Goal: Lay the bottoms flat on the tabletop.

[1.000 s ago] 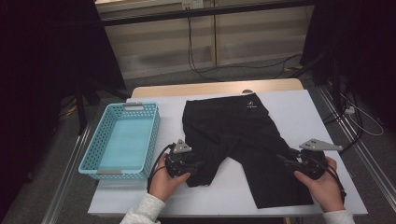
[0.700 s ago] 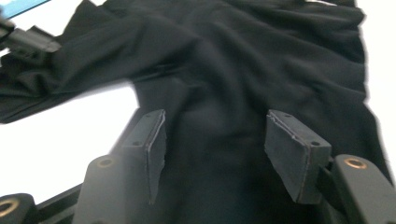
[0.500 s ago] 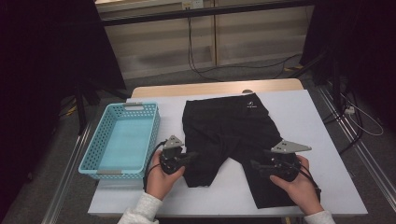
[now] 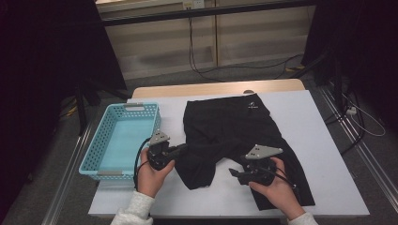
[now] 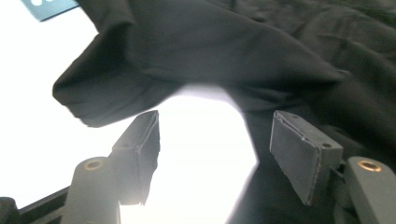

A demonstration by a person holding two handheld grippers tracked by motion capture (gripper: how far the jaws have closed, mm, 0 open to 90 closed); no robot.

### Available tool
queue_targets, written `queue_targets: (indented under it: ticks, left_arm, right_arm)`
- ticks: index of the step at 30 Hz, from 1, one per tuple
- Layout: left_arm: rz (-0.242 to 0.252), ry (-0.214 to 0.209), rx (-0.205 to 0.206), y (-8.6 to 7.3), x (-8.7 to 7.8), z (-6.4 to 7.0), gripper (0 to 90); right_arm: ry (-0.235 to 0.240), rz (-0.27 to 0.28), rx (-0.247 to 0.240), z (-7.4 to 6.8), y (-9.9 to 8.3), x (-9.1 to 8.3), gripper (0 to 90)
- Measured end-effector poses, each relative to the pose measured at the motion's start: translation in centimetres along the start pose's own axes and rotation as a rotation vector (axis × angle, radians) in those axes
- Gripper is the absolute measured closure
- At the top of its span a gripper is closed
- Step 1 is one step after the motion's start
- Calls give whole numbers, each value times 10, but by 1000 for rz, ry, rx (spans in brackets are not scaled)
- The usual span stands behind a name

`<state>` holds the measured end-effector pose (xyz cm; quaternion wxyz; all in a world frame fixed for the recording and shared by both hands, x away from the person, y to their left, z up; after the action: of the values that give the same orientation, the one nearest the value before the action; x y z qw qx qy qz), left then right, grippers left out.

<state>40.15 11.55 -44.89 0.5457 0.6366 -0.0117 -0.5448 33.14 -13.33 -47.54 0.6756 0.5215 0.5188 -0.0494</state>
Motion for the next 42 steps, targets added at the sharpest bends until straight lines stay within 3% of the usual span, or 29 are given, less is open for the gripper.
queue_targets:
  ticks: [3,11,15,20,23,25,31,42]
  left_arm:
    - [-5,10,8,-1,5,-1,878]
    - [-6,17,20,0,6,-1,877]
    - [-11,22,22,-1,5,-2,875]
    - [-17,28,30,-2,7,-1,875]
    - [-18,30,33,-1,8,0,875]
    - [-18,30,36,-1,8,0,875]
    - [-16,40,36,-1,6,0,874]
    - [-8,37,33,1,6,-1,883]
  right_arm:
    - [11,5,9,-7,3,6,348]
    - [53,-34,-71,-33,12,31,440]
    - [83,-38,-75,-45,16,41,478]
    - [101,-47,-113,-60,22,53,478]
    - [96,-66,-163,-67,21,58,476]
    - [79,-74,-184,-68,22,58,524]
    - [106,-65,-154,-60,21,56,859]
    - [162,-101,-171,-52,2,36,886]
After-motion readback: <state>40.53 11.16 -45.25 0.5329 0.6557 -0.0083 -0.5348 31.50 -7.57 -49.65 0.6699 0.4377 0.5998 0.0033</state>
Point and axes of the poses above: each handheld gripper's, and its own axes: x roughly forward along the jaws, y roughly out of its top, z roughly to its right, the point moved 5 cm from there along x, roughly forward along the jaws, and after that the axes turned 12 degrees about -z, right-handed, at the moved point
